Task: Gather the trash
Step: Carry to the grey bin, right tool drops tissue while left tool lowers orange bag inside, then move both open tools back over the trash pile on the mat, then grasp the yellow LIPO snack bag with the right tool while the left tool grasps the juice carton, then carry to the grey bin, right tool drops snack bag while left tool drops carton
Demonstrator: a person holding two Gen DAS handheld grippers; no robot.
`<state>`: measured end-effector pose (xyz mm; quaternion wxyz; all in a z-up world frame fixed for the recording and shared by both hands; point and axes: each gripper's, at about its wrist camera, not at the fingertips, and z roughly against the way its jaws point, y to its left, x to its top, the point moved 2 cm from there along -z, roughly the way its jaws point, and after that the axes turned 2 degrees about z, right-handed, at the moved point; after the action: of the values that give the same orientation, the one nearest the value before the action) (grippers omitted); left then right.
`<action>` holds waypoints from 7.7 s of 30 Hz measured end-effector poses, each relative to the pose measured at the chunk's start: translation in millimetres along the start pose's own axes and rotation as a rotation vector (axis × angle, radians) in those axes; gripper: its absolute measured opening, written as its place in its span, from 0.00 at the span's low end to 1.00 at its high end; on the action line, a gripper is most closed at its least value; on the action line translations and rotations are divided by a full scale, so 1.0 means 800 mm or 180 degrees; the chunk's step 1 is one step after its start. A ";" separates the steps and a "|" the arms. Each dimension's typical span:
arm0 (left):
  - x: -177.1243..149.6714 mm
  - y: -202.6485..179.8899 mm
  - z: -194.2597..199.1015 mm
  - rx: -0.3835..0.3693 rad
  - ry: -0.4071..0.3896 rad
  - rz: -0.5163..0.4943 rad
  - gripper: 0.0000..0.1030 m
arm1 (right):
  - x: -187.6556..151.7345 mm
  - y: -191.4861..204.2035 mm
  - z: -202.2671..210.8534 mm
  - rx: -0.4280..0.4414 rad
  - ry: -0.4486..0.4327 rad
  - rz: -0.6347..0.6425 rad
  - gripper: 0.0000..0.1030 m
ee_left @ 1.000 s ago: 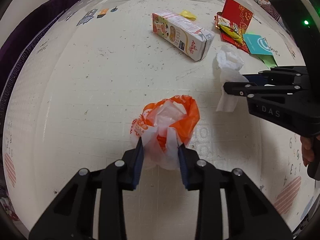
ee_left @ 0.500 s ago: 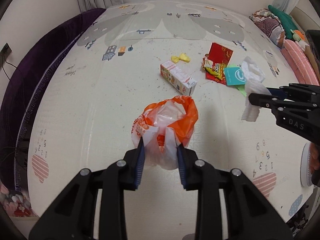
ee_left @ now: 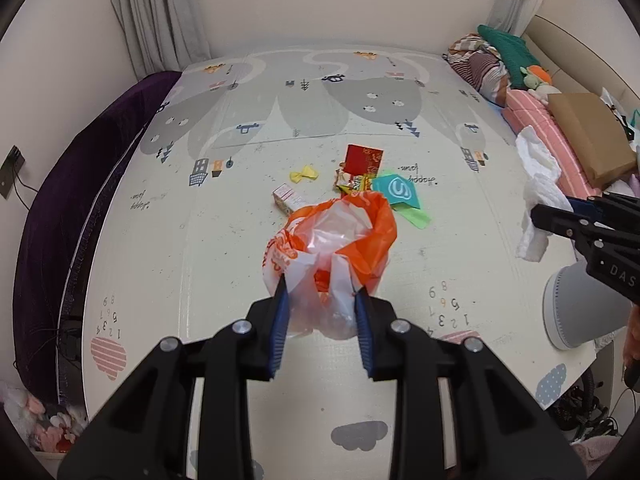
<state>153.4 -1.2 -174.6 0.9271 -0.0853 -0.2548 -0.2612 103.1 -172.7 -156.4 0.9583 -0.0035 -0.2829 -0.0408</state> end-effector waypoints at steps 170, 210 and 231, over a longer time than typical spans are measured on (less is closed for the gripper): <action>0.048 0.088 -0.304 0.0169 0.0503 0.1165 0.40 | 0.082 -0.029 -0.347 0.0594 0.0321 0.0594 0.41; 0.017 -0.542 0.096 -0.1342 -0.0216 -0.0911 0.40 | -0.299 -0.441 0.318 -0.0865 -0.0324 -0.1264 0.41; -0.013 -0.699 0.092 -0.1508 -0.0029 -0.1537 0.72 | -0.361 -0.538 0.361 -0.0789 -0.0590 -0.1710 0.72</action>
<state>-180.5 -449.9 -102.8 0.7918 -0.2368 -0.2040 -0.5248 -329.5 -570.9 -77.1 0.8756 -0.0492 -0.3527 -0.3262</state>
